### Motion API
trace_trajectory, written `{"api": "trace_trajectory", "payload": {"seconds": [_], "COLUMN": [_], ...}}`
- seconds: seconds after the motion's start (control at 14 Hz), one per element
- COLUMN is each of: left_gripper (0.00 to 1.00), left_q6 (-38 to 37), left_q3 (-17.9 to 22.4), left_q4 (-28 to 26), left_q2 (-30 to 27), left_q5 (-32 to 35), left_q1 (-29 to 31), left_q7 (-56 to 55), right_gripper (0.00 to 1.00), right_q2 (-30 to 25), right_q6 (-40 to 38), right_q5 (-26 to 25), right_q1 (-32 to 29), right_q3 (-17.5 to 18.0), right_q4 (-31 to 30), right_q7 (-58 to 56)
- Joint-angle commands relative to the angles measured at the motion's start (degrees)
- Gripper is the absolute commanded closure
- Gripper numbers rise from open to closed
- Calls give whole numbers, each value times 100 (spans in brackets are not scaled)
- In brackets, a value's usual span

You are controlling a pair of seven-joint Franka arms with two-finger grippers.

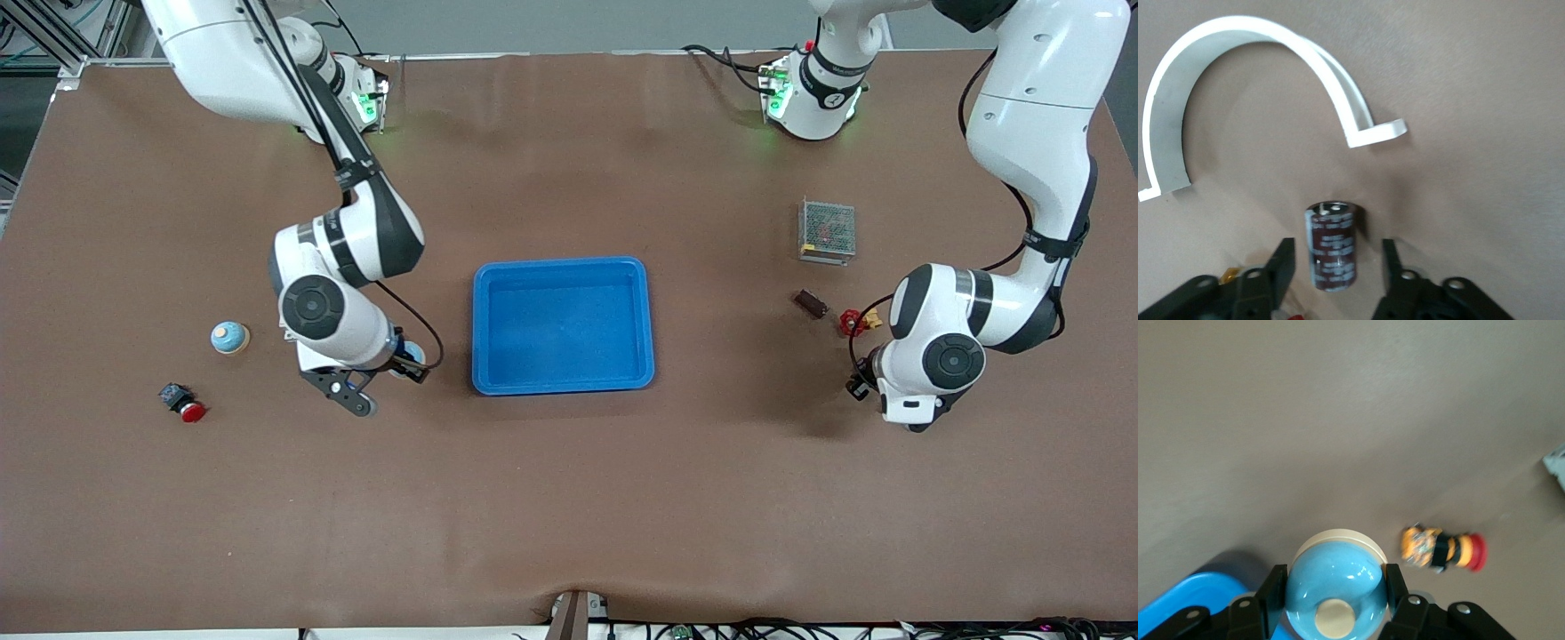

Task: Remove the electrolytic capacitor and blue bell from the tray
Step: 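Lower the capacitor with the left gripper while the right gripper carries the bell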

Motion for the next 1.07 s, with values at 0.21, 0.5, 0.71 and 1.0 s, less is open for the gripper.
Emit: {"api": "trace_trajectory", "payload": {"seconds": [0.21, 0.5, 0.71, 1.0], "left_gripper": [0, 0, 0, 0], "left_q6": [-736, -1412, -1880, -1889], "left_q3": [-340, -612, -710, -701], "left_q4": [545, 1221, 1653, 1671], "left_q2": [-341, -385, -481, -920], "left_q5": [2, 2, -41, -261], "left_q1": [7, 25, 34, 192], "left_q7": [29, 47, 528, 1495], "right_gripper": [100, 100, 100, 100], "right_q2": [-556, -679, -723, -714], "right_q6": [1223, 1619, 1908, 2418], "right_q5": [-392, -410, -419, -428], "right_q1": [-474, -747, -949, -1082], "right_q3": [91, 82, 82, 74], "right_q4": [-1521, -1962, -2173, -2498], "right_q7": [-831, -1376, -1728, -1984]}}
